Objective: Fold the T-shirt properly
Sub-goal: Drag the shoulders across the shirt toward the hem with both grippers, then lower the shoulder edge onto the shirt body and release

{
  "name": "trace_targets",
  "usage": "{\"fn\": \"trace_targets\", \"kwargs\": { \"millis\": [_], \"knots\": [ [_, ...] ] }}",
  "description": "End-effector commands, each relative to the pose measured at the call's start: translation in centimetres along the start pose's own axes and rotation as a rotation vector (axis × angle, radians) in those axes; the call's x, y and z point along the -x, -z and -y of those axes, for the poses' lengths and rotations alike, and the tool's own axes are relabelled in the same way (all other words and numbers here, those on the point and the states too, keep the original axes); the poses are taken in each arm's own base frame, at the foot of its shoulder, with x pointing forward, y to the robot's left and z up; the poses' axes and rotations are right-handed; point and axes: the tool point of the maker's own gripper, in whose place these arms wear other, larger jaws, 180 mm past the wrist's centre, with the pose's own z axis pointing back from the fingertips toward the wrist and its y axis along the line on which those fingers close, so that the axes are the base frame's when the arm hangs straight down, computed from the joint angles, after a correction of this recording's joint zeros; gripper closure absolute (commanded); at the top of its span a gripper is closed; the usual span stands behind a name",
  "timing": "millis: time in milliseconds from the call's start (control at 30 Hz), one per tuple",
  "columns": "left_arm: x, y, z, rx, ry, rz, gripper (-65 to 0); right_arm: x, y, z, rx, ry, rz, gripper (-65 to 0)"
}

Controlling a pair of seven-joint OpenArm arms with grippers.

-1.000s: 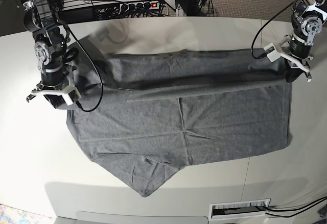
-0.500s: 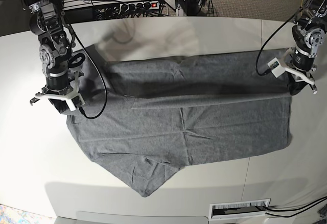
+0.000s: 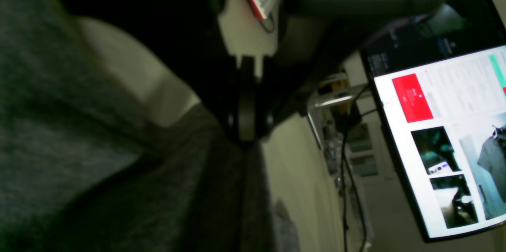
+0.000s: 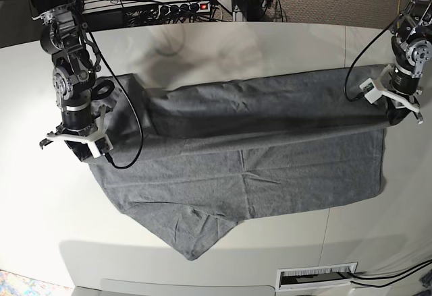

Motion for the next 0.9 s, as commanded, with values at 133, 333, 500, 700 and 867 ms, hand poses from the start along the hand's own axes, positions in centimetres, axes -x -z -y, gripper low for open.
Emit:
{"fn": "trace_targets", "kwargs": {
  "millis": [133,333,500,700,867],
  "knots": [
    [1.4,0.2,-1.6,-0.039,-0.009,-0.035,0.0,-0.2,0.2,2.6,0.079,-0.013,0.002,0.0],
    [1.4,0.2,-1.4,-0.027,-0.054,-0.035,-11.2,0.3,0.1,3.3,0.112,-0.057,-0.030,-11.6],
    [1.0,0.1,-1.5,-0.029,-0.069,-0.027,-19.4,0.6,0.1,3.3,0.114,-0.058,-0.048,-19.0],
    [-1.3,-0.5,-2.5,-0.046,-0.111,0.010,-19.4,2.7,-0.1,3.3,0.114,-0.049,-0.163,-18.9],
    [-3.7,-1.2,-3.3,-0.026,-0.252,0.038,-17.9,3.4,-0.9,-1.4,-0.157,-0.008,-0.226,-18.9]
  ]
}}
